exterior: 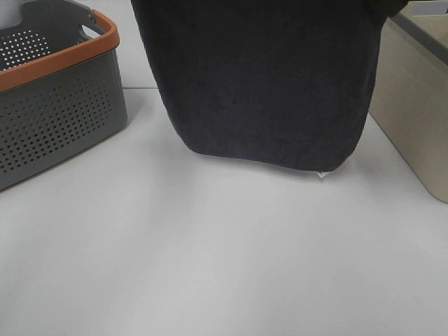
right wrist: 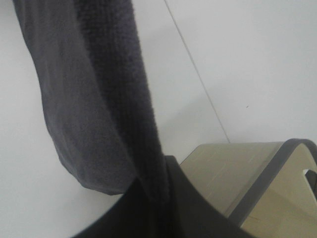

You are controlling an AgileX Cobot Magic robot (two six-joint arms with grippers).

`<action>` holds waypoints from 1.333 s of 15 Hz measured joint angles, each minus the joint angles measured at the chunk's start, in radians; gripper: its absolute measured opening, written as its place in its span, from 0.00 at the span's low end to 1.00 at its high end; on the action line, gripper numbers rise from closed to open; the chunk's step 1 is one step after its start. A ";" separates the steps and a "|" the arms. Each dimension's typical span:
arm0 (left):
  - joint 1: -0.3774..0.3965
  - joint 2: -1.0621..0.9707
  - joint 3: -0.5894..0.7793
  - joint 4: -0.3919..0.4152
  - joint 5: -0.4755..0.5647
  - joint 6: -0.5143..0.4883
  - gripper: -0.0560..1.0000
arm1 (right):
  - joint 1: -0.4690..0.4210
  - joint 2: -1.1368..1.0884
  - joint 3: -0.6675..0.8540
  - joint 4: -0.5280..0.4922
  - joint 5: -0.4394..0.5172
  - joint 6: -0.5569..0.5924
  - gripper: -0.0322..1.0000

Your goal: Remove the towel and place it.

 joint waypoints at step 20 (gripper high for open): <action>0.176 -0.153 1.010 -0.065 -0.876 0.148 0.05 | 0.003 -0.165 0.893 0.406 -0.521 -0.227 0.05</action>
